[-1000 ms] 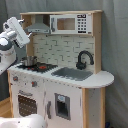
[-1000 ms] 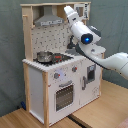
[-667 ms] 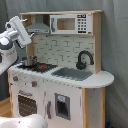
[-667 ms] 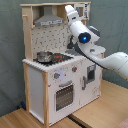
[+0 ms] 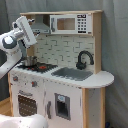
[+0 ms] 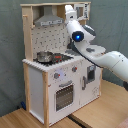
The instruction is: Play with the kitchen
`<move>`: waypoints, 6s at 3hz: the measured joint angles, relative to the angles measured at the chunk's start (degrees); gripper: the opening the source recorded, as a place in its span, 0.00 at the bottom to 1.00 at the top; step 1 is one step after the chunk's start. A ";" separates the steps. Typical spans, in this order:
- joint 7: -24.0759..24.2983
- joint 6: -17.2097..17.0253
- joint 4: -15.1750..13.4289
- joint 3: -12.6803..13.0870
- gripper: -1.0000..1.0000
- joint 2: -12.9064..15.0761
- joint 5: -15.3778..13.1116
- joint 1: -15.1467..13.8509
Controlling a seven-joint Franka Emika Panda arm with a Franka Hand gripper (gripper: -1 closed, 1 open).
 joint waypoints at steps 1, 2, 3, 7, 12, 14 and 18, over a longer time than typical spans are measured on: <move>3.39 -3.27 2.68 0.02 1.00 0.00 0.00 -2.76; 6.23 -7.63 4.74 0.01 1.00 0.01 0.00 -4.47; 7.08 -9.38 5.34 0.01 1.00 0.01 0.00 -4.94; 7.99 -17.99 11.11 -2.15 0.00 0.66 -1.36 -10.27; 7.30 -30.22 10.91 -2.66 0.00 1.91 -1.30 -13.29; 5.29 -30.61 1.80 -2.84 0.00 1.80 -1.35 -6.69; -2.42 -23.15 -14.48 -7.96 0.00 1.75 -1.35 3.64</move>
